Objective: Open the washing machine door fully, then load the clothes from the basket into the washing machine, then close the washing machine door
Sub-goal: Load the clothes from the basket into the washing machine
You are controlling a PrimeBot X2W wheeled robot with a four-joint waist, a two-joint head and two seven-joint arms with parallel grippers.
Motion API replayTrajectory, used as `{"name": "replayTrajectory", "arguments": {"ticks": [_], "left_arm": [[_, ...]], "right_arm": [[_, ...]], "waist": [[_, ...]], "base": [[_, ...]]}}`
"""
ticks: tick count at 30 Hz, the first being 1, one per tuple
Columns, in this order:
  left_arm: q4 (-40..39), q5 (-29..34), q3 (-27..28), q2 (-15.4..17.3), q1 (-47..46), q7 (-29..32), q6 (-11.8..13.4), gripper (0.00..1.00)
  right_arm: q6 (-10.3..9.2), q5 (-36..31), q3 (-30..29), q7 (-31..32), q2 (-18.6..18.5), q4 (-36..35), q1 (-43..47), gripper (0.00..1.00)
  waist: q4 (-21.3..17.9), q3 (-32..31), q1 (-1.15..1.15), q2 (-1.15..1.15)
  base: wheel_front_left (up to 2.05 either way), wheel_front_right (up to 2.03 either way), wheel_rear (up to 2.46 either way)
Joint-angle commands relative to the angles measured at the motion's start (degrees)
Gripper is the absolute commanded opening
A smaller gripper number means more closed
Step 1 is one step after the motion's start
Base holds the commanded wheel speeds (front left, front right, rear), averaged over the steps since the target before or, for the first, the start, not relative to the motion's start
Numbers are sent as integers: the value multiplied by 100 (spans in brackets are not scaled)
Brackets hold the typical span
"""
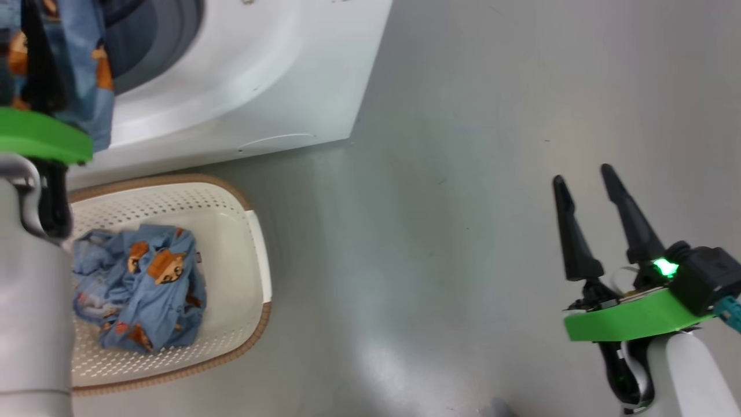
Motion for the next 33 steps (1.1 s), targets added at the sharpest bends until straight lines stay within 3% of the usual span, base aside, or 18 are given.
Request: {"name": "replayTrajectory", "arguments": {"ticks": [1, 12, 33], "left_arm": [[-218, 38, 163, 196, 193, -29, -18, 100], [-951, 192, 417, -98, 1130, -29, -18, 100], [-2834, 355, 1016, -380, 3644, -29, -18, 100]], "right_arm": [[8, -42, 58, -27, -50, -159, 89, 100], [8, -60, -124, -27, -168, -185, 275, 100], [8, -16, -73, -27, -280, -131, 489, 100]], "waist": [[79, -20, 0, 0], [346, -114, 0, 0], [369, -362, 0, 0]], "base": [[0, 0, 0], [0, 0, 0], [0, 0, 0]]}}
